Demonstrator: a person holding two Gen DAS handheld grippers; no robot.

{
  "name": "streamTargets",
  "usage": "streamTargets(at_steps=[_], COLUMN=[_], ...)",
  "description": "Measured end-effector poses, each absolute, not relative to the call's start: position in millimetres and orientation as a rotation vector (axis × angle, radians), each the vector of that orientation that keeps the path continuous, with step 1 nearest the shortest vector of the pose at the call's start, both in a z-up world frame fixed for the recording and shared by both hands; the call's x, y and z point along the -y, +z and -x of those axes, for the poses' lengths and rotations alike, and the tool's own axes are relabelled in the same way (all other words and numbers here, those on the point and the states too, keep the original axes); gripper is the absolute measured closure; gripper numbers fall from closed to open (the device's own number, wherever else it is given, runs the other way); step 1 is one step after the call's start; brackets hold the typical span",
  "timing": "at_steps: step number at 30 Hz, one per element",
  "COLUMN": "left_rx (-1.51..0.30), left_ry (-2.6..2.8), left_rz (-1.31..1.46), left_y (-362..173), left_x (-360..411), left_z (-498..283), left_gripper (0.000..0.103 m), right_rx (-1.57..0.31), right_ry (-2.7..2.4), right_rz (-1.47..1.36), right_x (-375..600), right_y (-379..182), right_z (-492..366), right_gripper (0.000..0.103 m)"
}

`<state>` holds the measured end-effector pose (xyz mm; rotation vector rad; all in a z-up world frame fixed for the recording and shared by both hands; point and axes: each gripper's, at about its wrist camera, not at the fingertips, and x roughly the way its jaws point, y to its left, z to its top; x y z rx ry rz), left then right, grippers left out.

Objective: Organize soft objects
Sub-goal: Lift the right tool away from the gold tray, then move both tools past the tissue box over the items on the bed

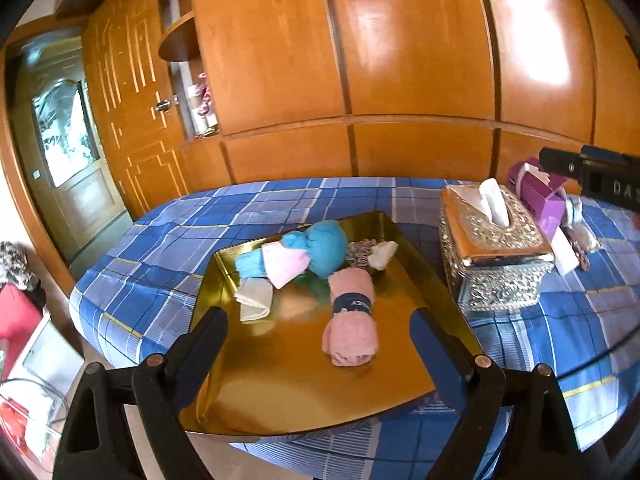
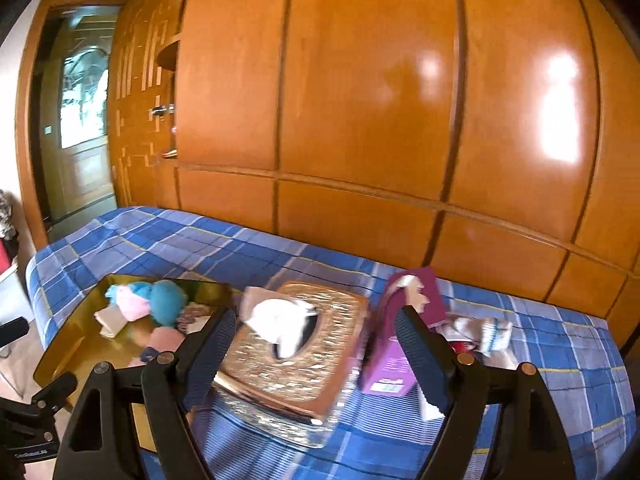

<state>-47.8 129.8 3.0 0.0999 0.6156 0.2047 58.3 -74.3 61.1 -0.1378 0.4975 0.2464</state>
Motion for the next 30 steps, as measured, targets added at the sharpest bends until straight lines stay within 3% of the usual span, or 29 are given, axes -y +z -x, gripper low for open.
streamTargets(at_steps=[30], left_rx=[-0.626], left_ry=[0.024], left_rz=[-0.337], left_y=[3.0], left_x=[-31.3], left_z=[31.9], left_gripper=[0.01], right_rx=[-0.578], right_ry=[-0.268], right_rz=[-0.112], right_x=[320.0], right_y=[38.8], right_z=[-136.3], right_gripper=[0.02])
